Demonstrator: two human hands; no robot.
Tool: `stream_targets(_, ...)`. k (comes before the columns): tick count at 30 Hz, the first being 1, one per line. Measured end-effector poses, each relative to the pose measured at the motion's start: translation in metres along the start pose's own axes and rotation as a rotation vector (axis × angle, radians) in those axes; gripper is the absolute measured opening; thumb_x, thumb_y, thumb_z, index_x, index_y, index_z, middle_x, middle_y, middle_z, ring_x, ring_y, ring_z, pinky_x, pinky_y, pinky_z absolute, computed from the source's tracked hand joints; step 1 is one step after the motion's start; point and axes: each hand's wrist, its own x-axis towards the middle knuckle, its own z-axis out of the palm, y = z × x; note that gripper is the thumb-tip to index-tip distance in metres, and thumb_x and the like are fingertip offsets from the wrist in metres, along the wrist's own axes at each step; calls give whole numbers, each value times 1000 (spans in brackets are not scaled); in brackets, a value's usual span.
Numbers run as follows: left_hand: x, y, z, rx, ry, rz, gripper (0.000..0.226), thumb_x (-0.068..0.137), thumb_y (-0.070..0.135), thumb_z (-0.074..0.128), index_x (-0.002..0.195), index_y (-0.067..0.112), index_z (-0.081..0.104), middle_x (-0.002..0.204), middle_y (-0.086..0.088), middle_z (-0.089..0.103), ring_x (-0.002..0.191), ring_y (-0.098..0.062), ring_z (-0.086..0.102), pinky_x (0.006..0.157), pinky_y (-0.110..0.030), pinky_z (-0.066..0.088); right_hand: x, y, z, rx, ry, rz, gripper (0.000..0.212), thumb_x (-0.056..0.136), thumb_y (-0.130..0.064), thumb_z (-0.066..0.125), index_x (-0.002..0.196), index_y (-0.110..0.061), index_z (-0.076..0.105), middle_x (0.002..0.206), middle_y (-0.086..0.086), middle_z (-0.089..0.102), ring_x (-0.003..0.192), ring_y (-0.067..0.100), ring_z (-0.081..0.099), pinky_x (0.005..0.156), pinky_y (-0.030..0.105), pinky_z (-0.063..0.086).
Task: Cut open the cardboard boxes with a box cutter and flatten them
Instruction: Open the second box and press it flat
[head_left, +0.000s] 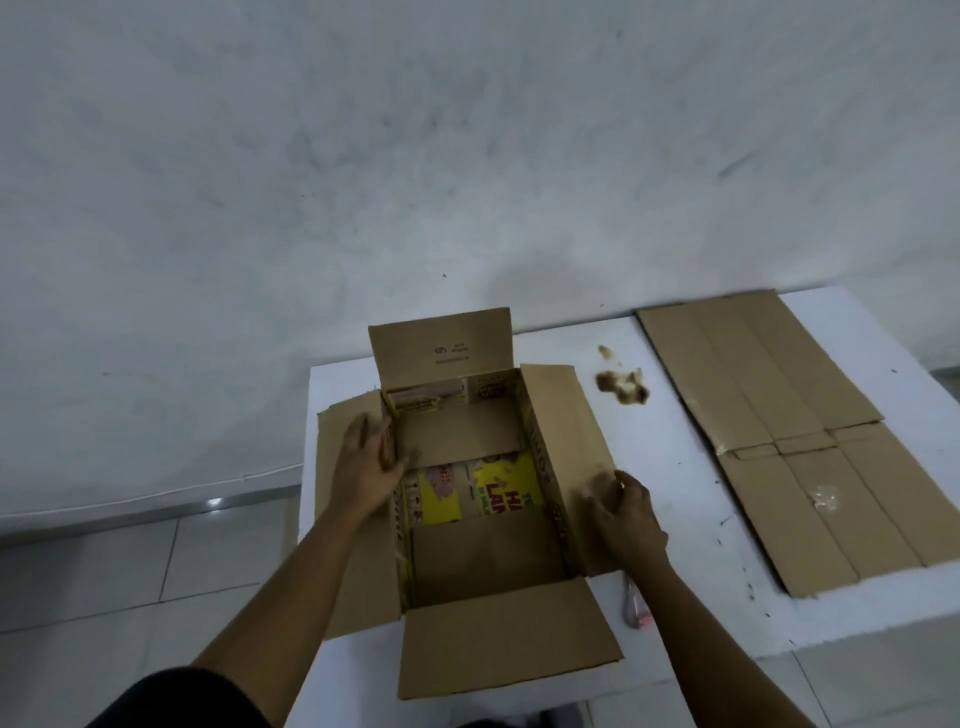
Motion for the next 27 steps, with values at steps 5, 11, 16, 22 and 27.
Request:
stream_targets(5,-39,-9,10,9,31,12,75,89,37,70,154,26,33,164,-9,18,151,-29,13,119,-47,25,13,-8,-20,44,2,155,84,83,-64,67,146,-18,38,143,12,50,129,36,49,107,54,38)
stream_targets(11,-51,6,3,-68,-14,-36,61,91,39,67,147,30,44,161,-6,26,149,-28,22,118,-48,28,17,-14,-61,171,-52,13,36,90,-41,70,107,-11,65,112,10,68,93,22,61,88,41,49)
stream_targets(16,-49,38,-14,-199,-51,-80,59,91,45,67,143,26,48,151,-7,37,136,-28,43,107,-35,38,0,-44,-95,299,-69,-143,21,96,-31,64,98,-11,58,99,6,68,85,21,64,70,34,51)
stream_targets(22,-59,103,-43,-446,-91,-82,74,82,70,60,142,28,47,148,-3,48,132,-24,48,93,-33,44,-32,-86,-126,444,-132,-279,15,98,-28,61,99,-14,56,100,3,67,88,24,66,71,37,54)
stream_targets(27,-63,178,-74,-668,-110,-67,92,67,85,62,143,39,40,142,9,48,123,-16,52,99,-46,50,-56,-126,-122,476,-246,-380,11,101,-22,55,99,-11,58,100,17,68,84,27,64,69,34,49)
